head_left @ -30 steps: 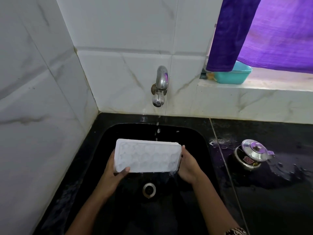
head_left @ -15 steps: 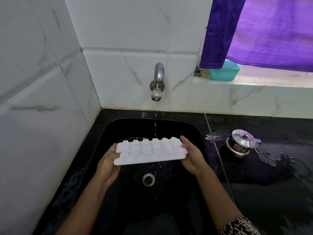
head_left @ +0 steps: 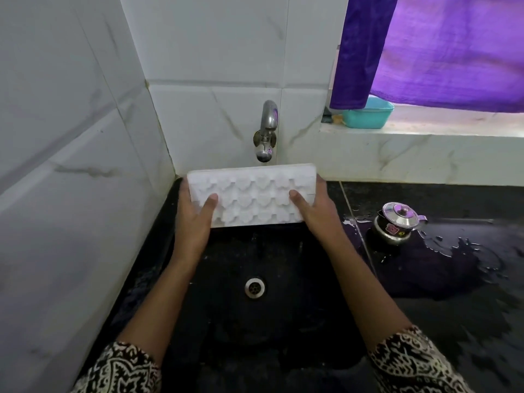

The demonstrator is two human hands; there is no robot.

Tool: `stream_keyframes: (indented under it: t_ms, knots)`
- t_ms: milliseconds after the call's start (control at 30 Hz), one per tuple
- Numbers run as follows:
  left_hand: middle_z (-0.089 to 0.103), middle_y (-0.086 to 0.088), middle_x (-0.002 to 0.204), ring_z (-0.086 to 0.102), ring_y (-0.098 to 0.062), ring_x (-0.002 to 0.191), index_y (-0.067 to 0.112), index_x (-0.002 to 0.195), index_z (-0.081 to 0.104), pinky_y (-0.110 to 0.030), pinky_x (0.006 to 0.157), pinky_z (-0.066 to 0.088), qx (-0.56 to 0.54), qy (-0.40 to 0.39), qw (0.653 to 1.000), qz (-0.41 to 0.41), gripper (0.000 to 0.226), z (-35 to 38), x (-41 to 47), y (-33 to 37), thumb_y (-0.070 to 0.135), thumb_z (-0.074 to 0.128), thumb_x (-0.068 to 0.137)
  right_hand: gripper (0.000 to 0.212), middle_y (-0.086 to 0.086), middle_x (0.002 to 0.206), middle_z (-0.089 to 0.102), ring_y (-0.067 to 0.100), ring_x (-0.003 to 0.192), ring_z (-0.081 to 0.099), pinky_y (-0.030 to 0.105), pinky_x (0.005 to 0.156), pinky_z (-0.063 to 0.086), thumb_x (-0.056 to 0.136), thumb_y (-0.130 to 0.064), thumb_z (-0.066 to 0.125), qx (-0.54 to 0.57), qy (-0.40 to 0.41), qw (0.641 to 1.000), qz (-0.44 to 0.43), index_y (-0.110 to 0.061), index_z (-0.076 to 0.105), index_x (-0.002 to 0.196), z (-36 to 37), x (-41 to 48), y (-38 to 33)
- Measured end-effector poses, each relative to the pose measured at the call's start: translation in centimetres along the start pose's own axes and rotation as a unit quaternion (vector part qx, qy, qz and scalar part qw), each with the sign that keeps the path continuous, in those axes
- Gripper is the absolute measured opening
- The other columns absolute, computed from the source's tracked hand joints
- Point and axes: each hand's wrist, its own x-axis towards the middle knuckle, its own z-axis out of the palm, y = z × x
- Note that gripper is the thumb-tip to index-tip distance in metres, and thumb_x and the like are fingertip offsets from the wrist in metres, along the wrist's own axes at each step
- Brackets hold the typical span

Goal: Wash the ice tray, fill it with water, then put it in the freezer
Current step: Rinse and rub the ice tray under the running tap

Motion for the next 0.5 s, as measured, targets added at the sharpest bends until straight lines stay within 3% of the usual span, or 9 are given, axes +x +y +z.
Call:
stream_keyframes:
  t_ms: [67, 100, 133, 167, 200, 233, 267, 400, 500]
  knots:
    - [0.031, 0.011, 0.149, 0.036, 0.002, 0.128, 0.019, 0.152, 0.021, -0.008, 0.101, 0.031, 0.041, 0.045, 0.997, 0.048, 0.073, 0.2, -1.9, -1.4, 0.023, 0.064, 0.092, 0.062, -0.006, 0.115, 0.055, 0.008, 0.098, 0.053, 0.023, 0.082, 0.042, 0.09, -0.038, 0.059, 0.002, 0.093, 0.994, -0.052, -0.02, 0.031, 0.143, 1.2, -2.9, 0.8]
    - [0.028, 0.011, 0.148, 0.034, 0.004, 0.127, 0.015, 0.152, 0.021, -0.005, 0.099, 0.03, 0.094, 0.039, 0.995, 0.018, 0.076, 0.5, -2.4, -3.1, 0.022, 0.065, 0.091, 0.062, -0.004, 0.119, 0.056, 0.011, 0.101, 0.054, 0.024, 0.083, 0.044, 0.091, -0.037, 0.058, -0.023, 0.091, 0.995, -0.017, -0.019, 0.031, 0.143, 2.2, -3.7, 2.7]
    - [0.03, 0.007, 0.147, 0.038, -0.001, 0.126, 0.012, 0.15, 0.025, -0.009, 0.099, 0.032, 0.161, -0.008, 0.986, -0.048, 0.075, 0.4, -2.8, -5.0, 0.024, 0.067, 0.089, 0.059, 0.001, 0.124, 0.056, 0.016, 0.106, 0.056, 0.027, 0.087, 0.044, 0.092, -0.037, 0.056, -0.076, 0.03, 0.995, 0.058, -0.016, 0.033, 0.142, 3.2, -4.5, 4.6]
    - [0.039, -0.001, 0.146, 0.045, -0.012, 0.125, 0.008, 0.146, 0.034, -0.018, 0.1, 0.037, 0.24, -0.092, 0.956, -0.138, 0.069, 0.1, -3.2, -7.1, 0.027, 0.068, 0.088, 0.056, 0.007, 0.13, 0.056, 0.022, 0.114, 0.055, 0.03, 0.092, 0.043, 0.093, -0.039, 0.053, -0.161, -0.082, 0.971, 0.155, -0.012, 0.038, 0.14, 4.1, -5.3, 6.9]
    - [0.048, -0.007, 0.141, 0.051, -0.022, 0.122, 0.006, 0.138, 0.046, -0.024, 0.097, 0.042, 0.304, -0.18, 0.91, -0.219, 0.06, -0.1, -3.7, -8.5, 0.028, 0.069, 0.087, 0.054, 0.011, 0.134, 0.054, 0.026, 0.12, 0.053, 0.03, 0.095, 0.041, 0.093, -0.042, 0.049, -0.232, -0.19, 0.926, 0.231, -0.01, 0.044, 0.136, 4.6, -6.1, 8.5]
    - [0.055, -0.01, 0.133, 0.056, -0.027, 0.116, 0.004, 0.129, 0.053, -0.027, 0.093, 0.045, 0.329, -0.23, 0.878, -0.262, 0.051, -0.4, -4.0, -9.1, 0.028, 0.069, 0.087, 0.054, 0.012, 0.135, 0.053, 0.028, 0.122, 0.051, 0.03, 0.096, 0.041, 0.093, -0.045, 0.047, -0.273, -0.235, 0.893, 0.271, -0.009, 0.05, 0.133, 4.6, -6.6, 9.3]
    - [0.059, -0.013, 0.129, 0.059, -0.028, 0.111, 0.005, 0.125, 0.056, -0.029, 0.091, 0.047, 0.332, -0.234, 0.875, -0.264, 0.046, -0.6, -4.2, -8.8, 0.028, 0.068, 0.087, 0.056, 0.013, 0.133, 0.054, 0.029, 0.121, 0.052, 0.03, 0.095, 0.041, 0.091, -0.048, 0.046, -0.28, -0.228, 0.889, 0.281, -0.008, 0.052, 0.13, 4.2, -6.7, 9.2]
    - [0.051, -0.012, 0.138, 0.053, -0.028, 0.119, 0.013, 0.142, 0.039, -0.029, 0.09, 0.04, 0.269, -0.111, 0.95, -0.116, 0.06, -0.9, -3.5, -2.9, 0.029, 0.064, 0.089, 0.056, 0.018, 0.126, 0.057, 0.035, 0.114, 0.054, 0.034, 0.088, 0.041, 0.09, -0.045, 0.051, -0.245, -0.076, 0.944, 0.205, -0.005, 0.045, 0.129, 1.3, -5.4, 4.2]
    - [0.035, -0.006, 0.149, 0.042, -0.008, 0.118, 0.018, 0.153, 0.02, -0.021, 0.09, 0.034, 0.169, 0.018, 0.984, 0.054, 0.07, -1.2, -5.1, 0.7, 0.028, 0.058, 0.095, 0.065, 0.015, 0.125, 0.059, 0.036, 0.109, 0.057, 0.036, 0.084, 0.042, 0.091, -0.04, 0.054, -0.137, 0.084, 0.986, 0.053, -0.017, 0.027, 0.145, -0.2, -6.9, 0.2]
